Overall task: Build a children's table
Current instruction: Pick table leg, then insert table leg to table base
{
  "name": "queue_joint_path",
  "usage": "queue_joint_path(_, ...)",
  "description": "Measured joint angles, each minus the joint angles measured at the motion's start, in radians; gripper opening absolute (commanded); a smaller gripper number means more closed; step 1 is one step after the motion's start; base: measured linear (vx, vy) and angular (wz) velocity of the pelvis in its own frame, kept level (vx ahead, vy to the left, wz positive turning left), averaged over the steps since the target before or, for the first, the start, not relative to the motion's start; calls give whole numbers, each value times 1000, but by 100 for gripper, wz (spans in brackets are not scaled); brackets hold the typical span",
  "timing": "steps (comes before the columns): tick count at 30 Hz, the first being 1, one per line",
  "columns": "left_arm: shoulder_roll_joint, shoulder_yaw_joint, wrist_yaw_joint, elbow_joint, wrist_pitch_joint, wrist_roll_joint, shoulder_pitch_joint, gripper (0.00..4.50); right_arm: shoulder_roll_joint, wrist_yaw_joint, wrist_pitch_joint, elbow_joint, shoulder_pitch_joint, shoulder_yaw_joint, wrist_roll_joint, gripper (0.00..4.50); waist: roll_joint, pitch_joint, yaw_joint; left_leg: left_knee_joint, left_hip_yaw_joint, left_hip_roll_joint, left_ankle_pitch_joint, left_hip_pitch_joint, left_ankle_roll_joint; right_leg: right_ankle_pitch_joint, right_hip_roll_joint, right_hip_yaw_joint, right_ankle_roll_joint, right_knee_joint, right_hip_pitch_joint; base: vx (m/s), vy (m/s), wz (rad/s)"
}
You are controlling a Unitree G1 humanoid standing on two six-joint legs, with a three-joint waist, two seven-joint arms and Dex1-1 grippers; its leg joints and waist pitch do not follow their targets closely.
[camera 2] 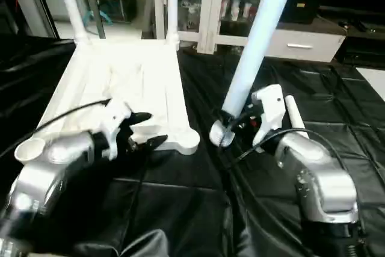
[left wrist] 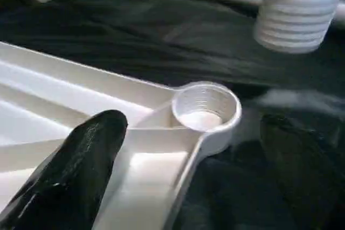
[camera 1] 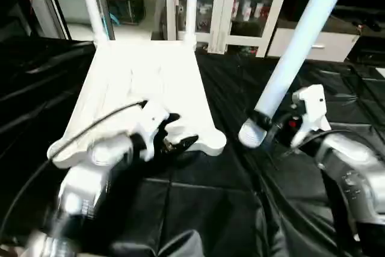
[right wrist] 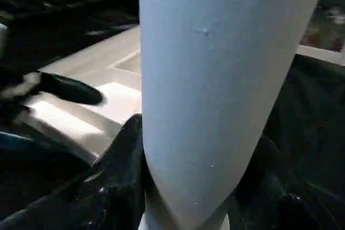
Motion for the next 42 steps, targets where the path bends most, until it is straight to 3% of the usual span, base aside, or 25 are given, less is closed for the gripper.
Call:
queue_joint_path(6,24,-63,-157,256,-97,67,-126,431,-40,55,-13,23,-6,3,11,186,0,1,2,-6,5,3,1,-1,-1,0,0,0,1,-1,-3,0,0,0)
queue_joint_path(12,24,-94,-271,333,-114,74,-163,385,-62,61,-15,26,-10,1,10,186,3,1,9,-11,10,5,13,-16,10,0,0,-1,1,-4,-19,0,0,0)
queue_joint_path(15,13,-95,-287,367,-121,77,-182,362,-68,63,-19,27,-10,1,1,186,4,1,15,-12,12,7,12,-16,10,0,0,-2,1,-4,-19,0,0,0)
queue_joint_path(20,-11,-107,-262,479,-181,130,-231,304,-70,66,-31,27,-9,1,-3,186,7,3,22,-12,29,17,11,-14,8,1,0,-2,-1,-4,-19,0,0,0)
queue_joint_path(29,-28,-114,-243,568,-191,169,-277,232,-79,70,-46,27,-5,3,-17,186,8,3,25,-12,31,19,11,-14,3,1,0,-2,-2,-4,-19,0,0,0)
queue_joint_path(42,-33,-126,-277,613,-236,215,-300,136,-79,70,-59,27,2,13,-23,186,19,5,25,-13,32,20,11,-14,3,1,0,-2,-2,-6,-19,0,0,0)
